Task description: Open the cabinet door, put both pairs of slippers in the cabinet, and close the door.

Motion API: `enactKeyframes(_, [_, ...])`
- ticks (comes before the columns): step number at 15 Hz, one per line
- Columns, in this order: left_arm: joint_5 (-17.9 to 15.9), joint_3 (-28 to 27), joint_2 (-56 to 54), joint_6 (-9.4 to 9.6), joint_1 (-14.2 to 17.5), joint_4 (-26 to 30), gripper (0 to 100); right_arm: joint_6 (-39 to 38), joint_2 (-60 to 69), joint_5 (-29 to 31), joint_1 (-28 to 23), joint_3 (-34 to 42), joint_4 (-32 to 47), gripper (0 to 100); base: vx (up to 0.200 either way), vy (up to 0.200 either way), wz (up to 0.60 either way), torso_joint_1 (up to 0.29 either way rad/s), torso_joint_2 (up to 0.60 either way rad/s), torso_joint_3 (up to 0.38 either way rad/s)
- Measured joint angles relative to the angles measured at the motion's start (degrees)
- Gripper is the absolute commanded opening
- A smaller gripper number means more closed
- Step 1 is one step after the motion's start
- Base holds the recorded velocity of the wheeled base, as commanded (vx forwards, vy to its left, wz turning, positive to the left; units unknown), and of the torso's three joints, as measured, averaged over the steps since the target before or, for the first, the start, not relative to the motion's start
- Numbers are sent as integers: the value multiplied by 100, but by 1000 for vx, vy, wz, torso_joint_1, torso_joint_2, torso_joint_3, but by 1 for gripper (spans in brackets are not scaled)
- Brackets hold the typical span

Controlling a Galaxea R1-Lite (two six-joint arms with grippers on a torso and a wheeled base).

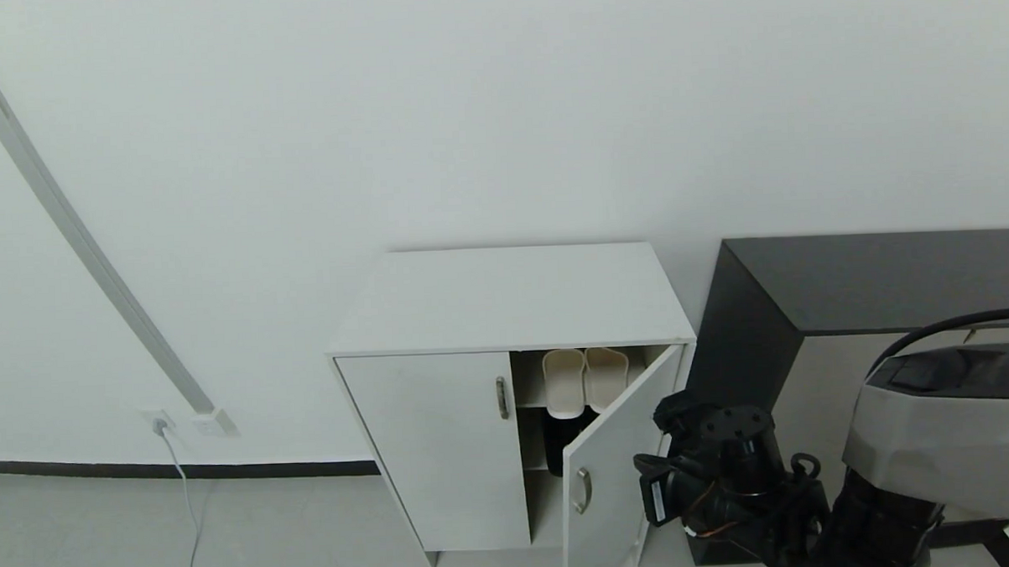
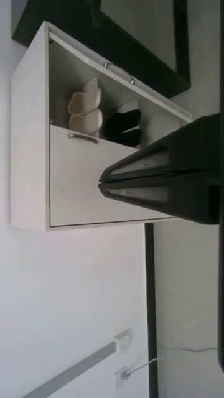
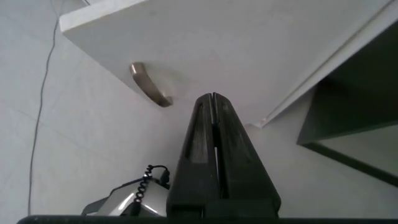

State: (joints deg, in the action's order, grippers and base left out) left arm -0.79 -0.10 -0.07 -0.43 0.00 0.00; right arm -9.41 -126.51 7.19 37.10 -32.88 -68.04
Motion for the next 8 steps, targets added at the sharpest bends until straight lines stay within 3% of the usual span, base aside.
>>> enactKeyframes(8, [-10,0,0,7,0,0,0,2,-579,2,-99,-1034,122,0,0,0,0,0,0,0])
